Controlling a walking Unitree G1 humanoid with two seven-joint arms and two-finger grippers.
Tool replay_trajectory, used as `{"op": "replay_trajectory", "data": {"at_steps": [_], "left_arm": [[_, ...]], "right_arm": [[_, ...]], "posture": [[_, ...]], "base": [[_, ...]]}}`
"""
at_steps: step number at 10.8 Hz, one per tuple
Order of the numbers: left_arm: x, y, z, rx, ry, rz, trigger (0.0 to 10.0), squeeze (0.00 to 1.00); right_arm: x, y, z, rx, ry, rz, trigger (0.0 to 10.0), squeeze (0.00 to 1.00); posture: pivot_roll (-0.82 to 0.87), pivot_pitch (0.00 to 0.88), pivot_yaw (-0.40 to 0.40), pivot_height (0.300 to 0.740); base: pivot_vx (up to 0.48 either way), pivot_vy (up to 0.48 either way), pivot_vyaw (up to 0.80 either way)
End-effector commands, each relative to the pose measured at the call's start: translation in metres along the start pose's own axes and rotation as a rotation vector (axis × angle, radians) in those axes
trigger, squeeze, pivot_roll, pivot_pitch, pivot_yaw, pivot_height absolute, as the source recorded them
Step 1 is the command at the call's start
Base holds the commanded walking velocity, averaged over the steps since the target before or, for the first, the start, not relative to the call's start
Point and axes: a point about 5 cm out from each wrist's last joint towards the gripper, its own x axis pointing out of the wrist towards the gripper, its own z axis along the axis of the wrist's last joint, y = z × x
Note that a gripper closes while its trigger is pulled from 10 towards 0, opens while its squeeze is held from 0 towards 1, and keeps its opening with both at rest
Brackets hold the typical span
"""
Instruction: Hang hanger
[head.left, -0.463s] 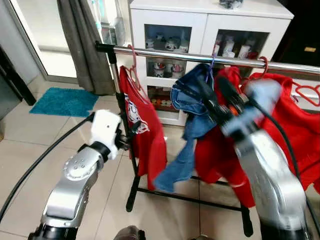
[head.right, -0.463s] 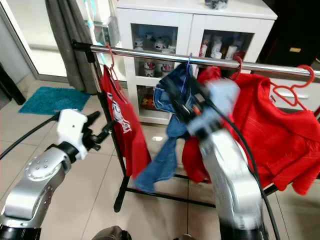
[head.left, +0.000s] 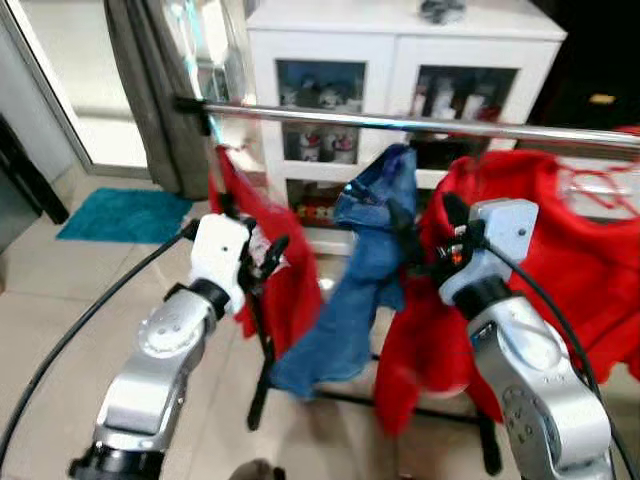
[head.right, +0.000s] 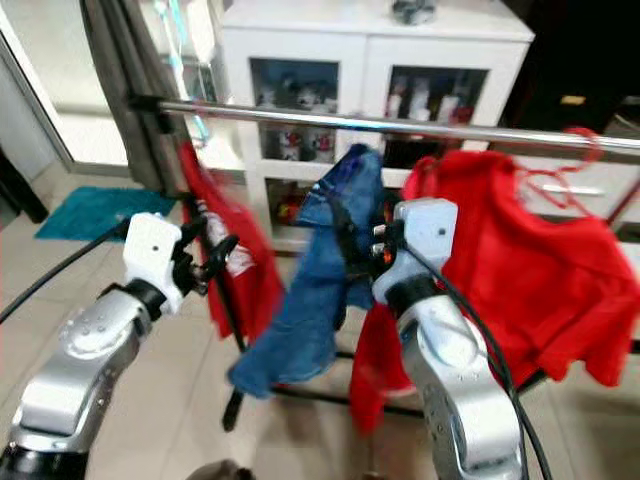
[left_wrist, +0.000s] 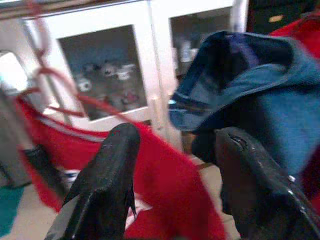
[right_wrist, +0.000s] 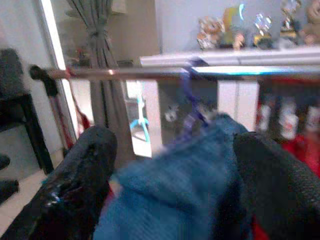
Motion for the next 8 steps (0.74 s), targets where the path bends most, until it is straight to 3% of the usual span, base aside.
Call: {"op": "replay_trajectory", "data": {"at_steps": [1,2,3,8], "left_arm": [[-0.003,0.004,-0.001,0.009,0.014,0.019,10.0,0.00],[-0.004,0.002,-0.001,0.016,0.010,0.013,10.0,0.00],[-0.006,0.001,0.001,0.018,-0.001,0.012,10.0,0.00],[-0.008,0.007,0.007,0.012,-0.029,0.042,10.0,0.00]], "right_arm": [[-0.001,0.002,0.004,-0.005,-0.012,0.001,10.0,0.69],[-0.001,0.008,0.000,-0.002,0.013,0.045,10.0,0.73],[0.001,0.013,-0.004,-0.024,0.045,0.096,10.0,1.00],[0.006,0.017,-0.003,0.032,-0.003,0.088,10.0,1.00]], "posture": [[0.01,0.000,0.036,0.723],[0.02,0.000,0.027,0.723],[0.03,0.000,0.010,0.723],[0.04,0.000,0.012,0.723]], "base": [[0.000,0.000,0.00],[0.000,0.000,0.00],[0.000,0.000,0.80],[0.000,0.000,0.78]]}}
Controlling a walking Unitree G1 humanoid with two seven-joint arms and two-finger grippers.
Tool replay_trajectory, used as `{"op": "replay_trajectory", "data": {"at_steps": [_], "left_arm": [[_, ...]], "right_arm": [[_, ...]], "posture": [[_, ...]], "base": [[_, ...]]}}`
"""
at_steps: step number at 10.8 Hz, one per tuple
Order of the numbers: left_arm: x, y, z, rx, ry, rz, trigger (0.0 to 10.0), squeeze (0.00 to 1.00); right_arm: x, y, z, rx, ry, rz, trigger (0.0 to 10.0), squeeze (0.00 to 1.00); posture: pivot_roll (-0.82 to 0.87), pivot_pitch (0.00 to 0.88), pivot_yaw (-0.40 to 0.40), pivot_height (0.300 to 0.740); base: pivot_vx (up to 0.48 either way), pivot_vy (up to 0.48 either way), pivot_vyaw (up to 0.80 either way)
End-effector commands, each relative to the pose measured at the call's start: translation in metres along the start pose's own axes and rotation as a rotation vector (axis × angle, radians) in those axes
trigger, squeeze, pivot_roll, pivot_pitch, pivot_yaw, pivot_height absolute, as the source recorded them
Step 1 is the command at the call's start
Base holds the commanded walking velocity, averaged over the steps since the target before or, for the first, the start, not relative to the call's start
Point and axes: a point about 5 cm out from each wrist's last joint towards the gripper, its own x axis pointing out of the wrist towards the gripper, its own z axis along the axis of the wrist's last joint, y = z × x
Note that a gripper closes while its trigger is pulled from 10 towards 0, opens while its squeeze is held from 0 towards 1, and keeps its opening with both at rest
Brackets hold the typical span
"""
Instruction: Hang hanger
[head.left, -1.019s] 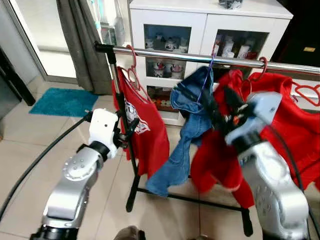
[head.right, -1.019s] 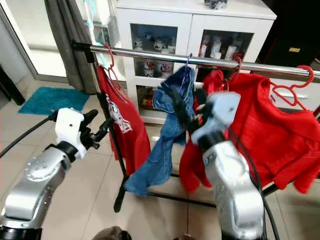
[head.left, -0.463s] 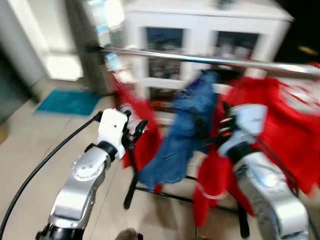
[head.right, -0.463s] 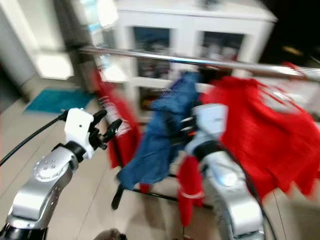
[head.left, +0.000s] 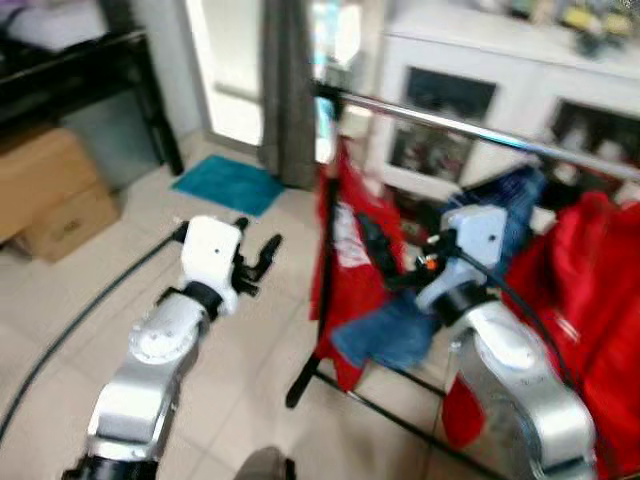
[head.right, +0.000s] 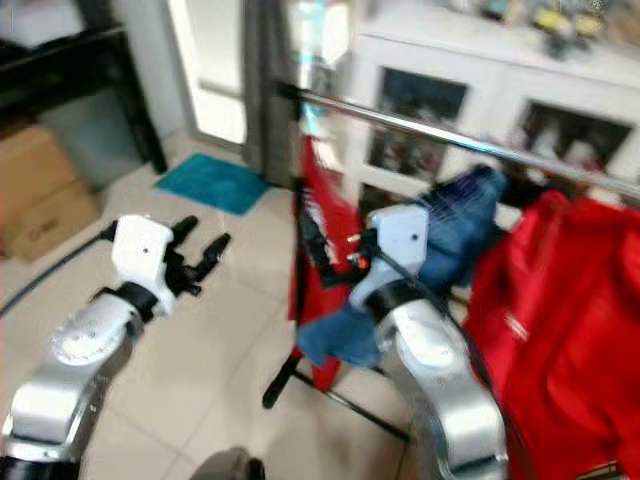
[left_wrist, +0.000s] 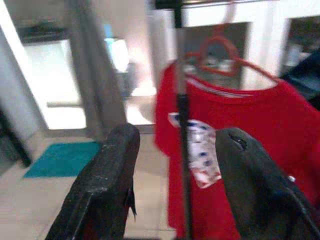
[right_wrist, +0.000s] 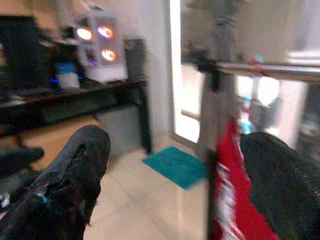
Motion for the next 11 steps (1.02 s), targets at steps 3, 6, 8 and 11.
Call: {"op": "replay_trajectory", "data": {"at_steps": [3,6,8,11], "left_arm": [[0.002,-0.001,0.005,-0.016,-0.012,-0.030,10.0,0.00],[0.003,-0.001,0.006,-0.019,-0.014,-0.037,10.0,0.00],[0.002,-0.001,0.006,-0.009,-0.010,-0.045,10.0,0.00],[0.001,-0.001,0.006,-0.005,-0.007,-0.051,10.0,0.00]], "right_arm": [[0.001,-0.007,-0.004,-0.003,0.032,-0.043,10.0,1.00],[0.007,-0.004,-0.007,-0.007,0.058,-0.007,10.0,1.00],[0.013,-0.011,-0.001,-0.009,0.027,-0.059,10.0,1.00],[0.018,-0.014,-0.002,-0.040,0.048,-0.065,10.0,1.00]], "posture": [[0.04,0.000,0.022,0.723],[0.04,0.000,0.018,0.723],[0.05,0.000,0.009,0.723],[0.06,0.000,0.001,0.723]], "base": [[0.000,0.000,0.00],[0.000,0.000,0.44],[0.000,0.000,0.00],[0.085,0.000,0.27]]}}
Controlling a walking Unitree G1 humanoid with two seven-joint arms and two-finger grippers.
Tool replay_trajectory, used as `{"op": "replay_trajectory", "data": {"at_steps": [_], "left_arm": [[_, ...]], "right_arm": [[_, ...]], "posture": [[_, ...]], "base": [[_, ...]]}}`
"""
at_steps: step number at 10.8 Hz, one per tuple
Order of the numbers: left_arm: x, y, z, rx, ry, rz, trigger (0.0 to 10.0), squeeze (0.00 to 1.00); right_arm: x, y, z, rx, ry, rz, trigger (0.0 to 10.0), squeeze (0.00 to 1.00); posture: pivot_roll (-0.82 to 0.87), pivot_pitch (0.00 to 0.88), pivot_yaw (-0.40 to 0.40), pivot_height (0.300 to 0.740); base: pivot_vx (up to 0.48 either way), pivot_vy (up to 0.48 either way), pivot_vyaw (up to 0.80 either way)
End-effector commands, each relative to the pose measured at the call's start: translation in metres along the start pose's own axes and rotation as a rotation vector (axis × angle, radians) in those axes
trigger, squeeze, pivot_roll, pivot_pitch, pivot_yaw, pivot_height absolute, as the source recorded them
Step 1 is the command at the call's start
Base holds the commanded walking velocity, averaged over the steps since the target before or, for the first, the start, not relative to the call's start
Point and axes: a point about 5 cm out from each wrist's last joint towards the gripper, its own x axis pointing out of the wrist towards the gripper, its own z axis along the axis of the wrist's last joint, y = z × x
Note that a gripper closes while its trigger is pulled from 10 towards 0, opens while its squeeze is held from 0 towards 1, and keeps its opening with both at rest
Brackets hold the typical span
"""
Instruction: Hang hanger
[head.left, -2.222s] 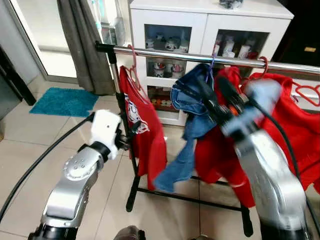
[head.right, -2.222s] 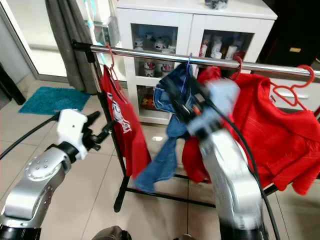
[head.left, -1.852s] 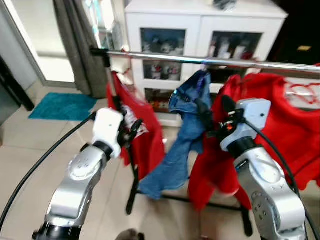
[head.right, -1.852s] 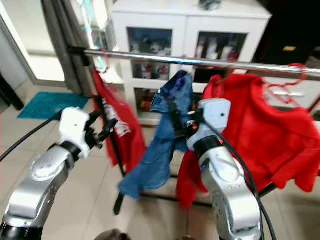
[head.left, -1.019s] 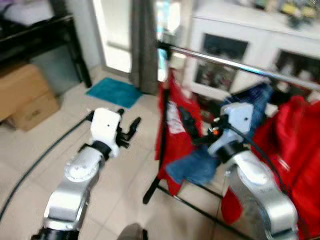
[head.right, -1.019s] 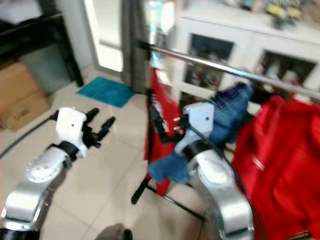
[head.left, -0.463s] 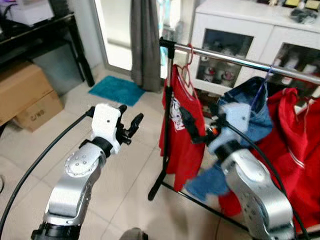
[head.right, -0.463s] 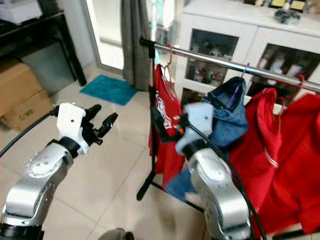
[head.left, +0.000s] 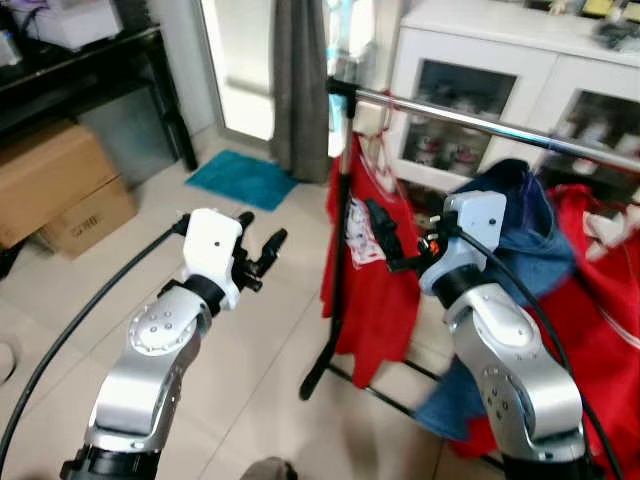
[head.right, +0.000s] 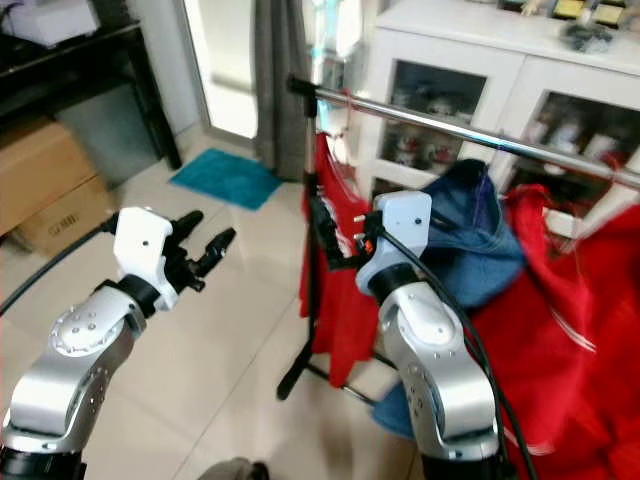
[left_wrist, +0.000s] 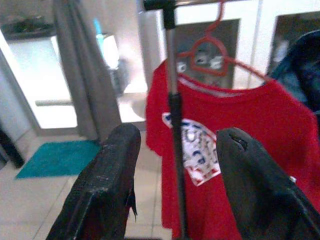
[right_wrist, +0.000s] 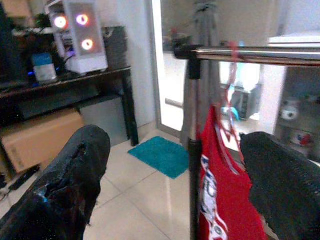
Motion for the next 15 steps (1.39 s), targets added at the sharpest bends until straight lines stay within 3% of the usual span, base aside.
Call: {"op": "replay_trajectory", "data": {"at_steps": [1,3,4,5,6,11,13,15], "left_arm": [[-0.002,0.001,0.002,0.006,0.000,-0.006,10.0,0.00],[-0.001,0.000,0.002,0.006,0.000,-0.015,10.0,0.00],[-0.001,0.000,0.002,0.006,0.001,-0.020,10.0,0.00],[-0.001,-0.001,0.001,0.008,0.005,-0.029,10.0,0.00],[-0.001,-0.001,0.000,0.011,0.008,-0.040,10.0,0.00],[-0.003,-0.004,-0.003,0.021,0.032,-0.075,10.0,0.00],[-0.015,-0.010,-0.012,0.060,0.096,-0.241,10.0,0.00],[-0.021,-0.001,-0.012,0.062,0.117,-0.329,10.0,0.00]], "right_arm": [[0.002,0.001,0.001,-0.002,-0.002,-0.004,10.0,1.00],[0.001,0.003,0.000,0.009,-0.010,0.005,10.0,0.99],[0.000,0.003,-0.001,0.012,-0.005,0.008,10.0,0.82],[-0.001,0.002,-0.001,0.015,-0.007,-0.002,10.0,0.31],[-0.002,0.000,-0.001,0.001,-0.015,-0.022,10.0,0.00],[0.003,-0.006,0.001,-0.010,0.027,-0.075,10.0,0.00],[0.012,-0.021,-0.002,-0.047,0.121,-0.167,10.0,0.00],[0.035,-0.041,-0.002,-0.076,0.190,-0.256,10.0,0.00]], "posture": [[0.07,0.000,0.001,0.723],[0.06,0.000,0.009,0.723],[0.06,0.000,0.011,0.723],[0.06,0.000,0.013,0.723],[0.06,0.000,0.014,0.723],[0.06,0.000,0.006,0.723],[0.06,0.000,0.004,0.723],[0.07,0.000,0.003,0.723]], "base": [[0.285,0.000,0.80],[0.309,0.000,0.00],[0.307,0.000,0.00],[0.315,0.000,0.00],[0.315,0.000,0.00],[0.304,0.000,0.00],[0.000,0.000,0.00],[0.000,0.000,0.00]]}}
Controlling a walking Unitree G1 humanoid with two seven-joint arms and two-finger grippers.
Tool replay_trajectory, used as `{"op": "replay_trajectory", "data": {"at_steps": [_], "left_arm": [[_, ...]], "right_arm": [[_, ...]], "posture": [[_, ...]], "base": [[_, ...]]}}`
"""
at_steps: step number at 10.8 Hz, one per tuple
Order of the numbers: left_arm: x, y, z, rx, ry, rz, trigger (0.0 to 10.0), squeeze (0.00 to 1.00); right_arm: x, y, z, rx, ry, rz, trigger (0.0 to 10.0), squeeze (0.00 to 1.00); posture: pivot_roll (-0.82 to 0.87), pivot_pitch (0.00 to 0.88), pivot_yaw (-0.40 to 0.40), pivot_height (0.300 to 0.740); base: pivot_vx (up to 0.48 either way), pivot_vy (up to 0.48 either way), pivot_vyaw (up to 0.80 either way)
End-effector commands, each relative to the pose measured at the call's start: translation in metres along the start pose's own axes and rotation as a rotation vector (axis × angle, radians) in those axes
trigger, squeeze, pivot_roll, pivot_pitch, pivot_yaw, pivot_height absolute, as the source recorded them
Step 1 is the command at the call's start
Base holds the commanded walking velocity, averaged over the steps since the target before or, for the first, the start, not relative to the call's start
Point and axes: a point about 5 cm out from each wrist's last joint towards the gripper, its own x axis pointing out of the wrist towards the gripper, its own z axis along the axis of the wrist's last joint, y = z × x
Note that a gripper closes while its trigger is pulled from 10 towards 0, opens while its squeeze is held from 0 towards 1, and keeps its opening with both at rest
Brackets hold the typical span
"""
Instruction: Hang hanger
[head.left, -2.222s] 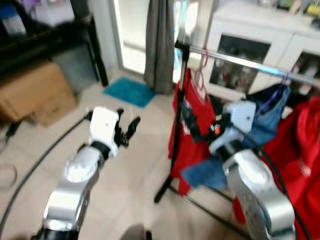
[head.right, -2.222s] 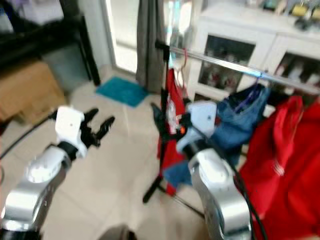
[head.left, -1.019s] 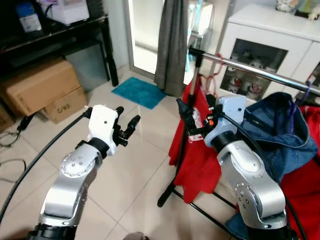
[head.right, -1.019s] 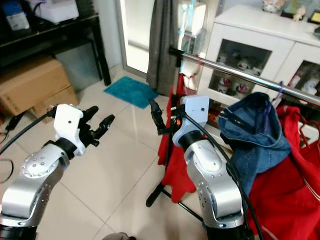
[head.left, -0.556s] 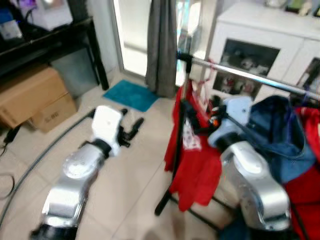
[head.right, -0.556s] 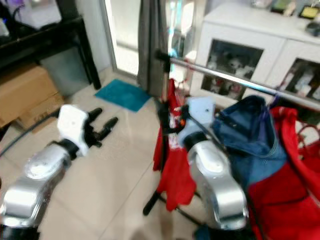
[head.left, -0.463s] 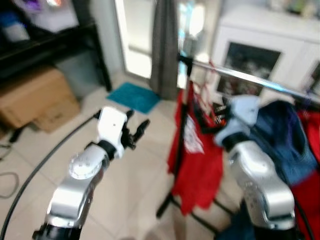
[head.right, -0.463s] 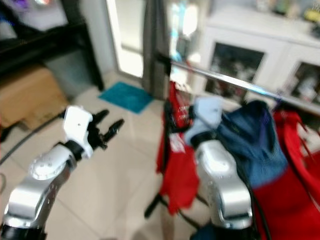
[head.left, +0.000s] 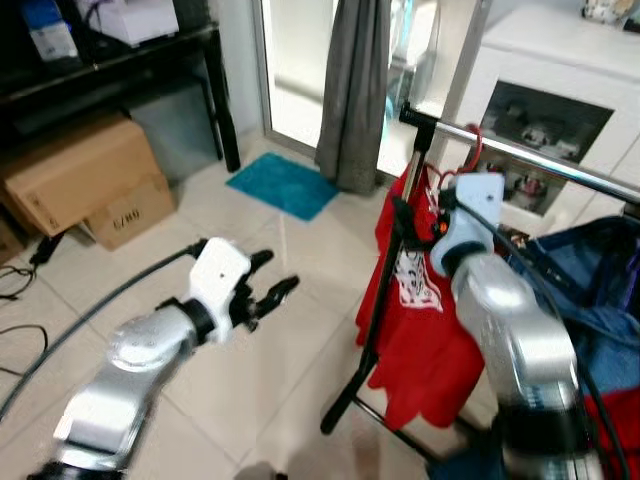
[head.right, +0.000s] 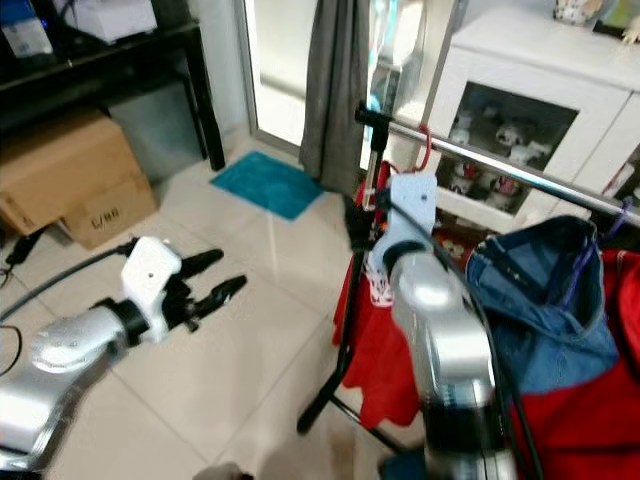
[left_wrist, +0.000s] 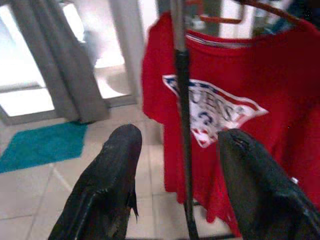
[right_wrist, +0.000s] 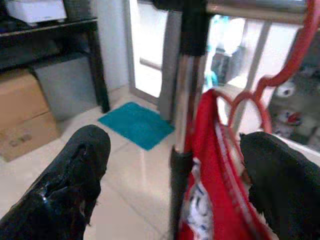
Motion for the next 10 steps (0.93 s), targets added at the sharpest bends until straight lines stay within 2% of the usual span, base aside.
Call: {"op": "replay_trajectory", "data": {"at_steps": [1,3,5,6,8,9,10], "left_arm": [[-0.002,0.000,0.003,0.007,-0.003,-0.039,10.0,0.00],[-0.010,0.004,0.002,0.034,0.036,-0.110,10.0,0.00],[-0.013,0.005,0.001,0.035,0.051,-0.143,10.0,0.00],[-0.013,0.005,0.002,0.033,0.051,-0.161,10.0,0.00],[-0.012,0.005,0.003,0.035,0.052,-0.177,10.0,0.00],[-0.009,0.005,0.004,0.035,0.050,-0.195,10.0,0.00],[-0.008,0.005,0.004,0.038,0.056,-0.201,10.0,0.00]], "right_arm": [[0.005,-0.006,0.006,-0.010,0.006,-0.032,10.0,0.00],[0.026,-0.015,0.015,-0.029,0.058,-0.049,10.0,0.00],[0.040,-0.027,0.013,-0.031,0.114,-0.061,10.0,0.00],[0.046,-0.037,0.014,-0.014,0.140,-0.062,10.0,0.00],[0.052,-0.046,0.010,0.017,0.174,-0.050,10.0,0.00],[0.057,-0.055,0.007,0.042,0.195,-0.056,3.3,0.00],[0.059,-0.057,0.006,0.040,0.209,-0.040,0.0,0.00]], "posture": [[0.07,0.000,0.000,0.723],[0.08,0.000,-0.010,0.723],[0.08,0.000,-0.011,0.723],[0.08,0.000,-0.010,0.723],[0.07,0.000,-0.007,0.723],[0.07,0.000,-0.007,0.723],[0.07,0.000,-0.008,0.723]], "base": [[0.000,0.000,0.00],[0.000,0.000,0.00],[0.000,0.000,0.00],[0.000,0.000,0.00],[0.000,0.000,0.00],[0.000,0.000,0.00],[0.000,0.000,0.00]]}}
